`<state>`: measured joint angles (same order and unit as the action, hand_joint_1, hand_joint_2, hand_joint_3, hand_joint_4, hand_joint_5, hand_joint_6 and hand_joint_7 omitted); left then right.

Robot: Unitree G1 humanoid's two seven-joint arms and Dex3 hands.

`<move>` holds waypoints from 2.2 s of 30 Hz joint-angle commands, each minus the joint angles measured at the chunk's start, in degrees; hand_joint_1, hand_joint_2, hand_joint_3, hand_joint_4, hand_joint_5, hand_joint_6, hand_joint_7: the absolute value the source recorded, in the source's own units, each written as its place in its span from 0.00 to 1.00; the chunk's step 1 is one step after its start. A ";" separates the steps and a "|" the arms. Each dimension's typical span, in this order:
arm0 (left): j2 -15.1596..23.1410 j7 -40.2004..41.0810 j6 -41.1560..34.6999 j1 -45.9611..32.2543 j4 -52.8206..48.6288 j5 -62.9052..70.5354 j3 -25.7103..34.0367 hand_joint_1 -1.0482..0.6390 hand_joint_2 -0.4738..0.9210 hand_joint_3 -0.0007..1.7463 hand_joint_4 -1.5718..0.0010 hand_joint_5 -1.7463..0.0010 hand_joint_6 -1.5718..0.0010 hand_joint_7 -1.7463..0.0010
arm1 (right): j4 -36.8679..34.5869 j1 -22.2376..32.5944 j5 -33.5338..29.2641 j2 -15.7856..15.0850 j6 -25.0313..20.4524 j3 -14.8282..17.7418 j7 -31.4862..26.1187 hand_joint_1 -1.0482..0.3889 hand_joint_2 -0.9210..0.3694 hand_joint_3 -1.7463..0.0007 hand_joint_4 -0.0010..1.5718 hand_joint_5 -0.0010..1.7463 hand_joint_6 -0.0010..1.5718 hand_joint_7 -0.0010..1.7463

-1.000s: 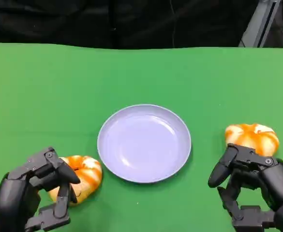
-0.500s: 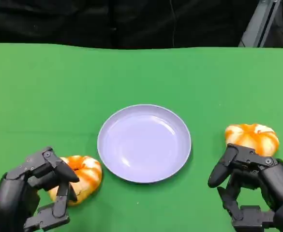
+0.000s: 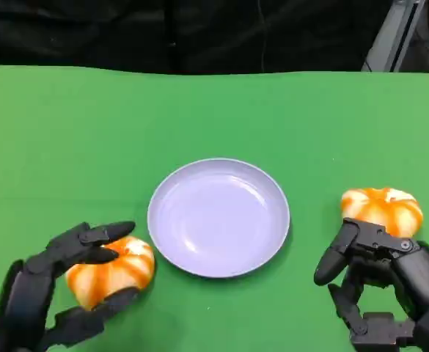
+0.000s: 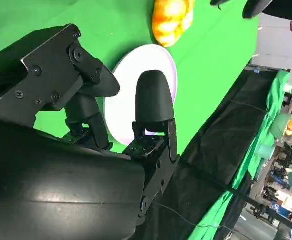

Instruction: Grasp the bread from the table and place it into the plate.

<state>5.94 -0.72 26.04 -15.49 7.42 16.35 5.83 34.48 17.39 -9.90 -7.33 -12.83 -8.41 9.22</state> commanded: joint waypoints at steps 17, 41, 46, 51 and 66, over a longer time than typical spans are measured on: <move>11.23 -4.87 -24.32 5.23 5.99 38.56 -10.82 0.27 1.00 0.05 0.78 0.76 0.72 1.00 | 0.48 0.10 -0.29 -0.12 -0.09 -0.53 -1.09 0.76 0.36 0.33 0.46 0.92 0.43 0.80; 16.11 5.86 -26.73 13.85 -8.83 32.00 -14.90 0.52 0.99 0.21 0.47 0.41 0.25 0.96 | 0.53 0.06 -0.55 -0.16 -0.02 -0.56 -1.22 0.77 0.35 0.34 0.48 0.91 0.43 0.81; 17.37 13.44 -22.64 11.70 -7.55 30.51 -12.44 0.51 0.90 0.31 0.47 0.03 0.33 0.54 | 0.74 -0.02 -0.73 0.01 -0.51 -0.71 -1.33 0.77 0.35 0.34 0.47 0.91 0.43 0.80; 17.12 19.28 -20.84 9.66 -6.46 29.80 -10.36 0.53 0.85 0.31 0.48 0.00 0.58 0.04 | 0.30 -0.06 -1.09 -0.15 0.17 -0.78 -1.41 0.76 0.35 0.34 0.47 0.91 0.43 0.81; 13.84 24.09 -12.81 14.15 -6.58 27.08 -12.33 0.53 0.67 0.67 0.46 0.00 0.55 0.08 | 0.25 -0.22 -1.32 0.38 -0.77 -1.29 -1.23 0.77 0.34 0.35 0.47 0.92 0.43 0.80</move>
<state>20.16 24.05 13.52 -2.93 0.36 44.02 -6.09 34.51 17.31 -11.24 -6.47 -13.39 -9.83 8.10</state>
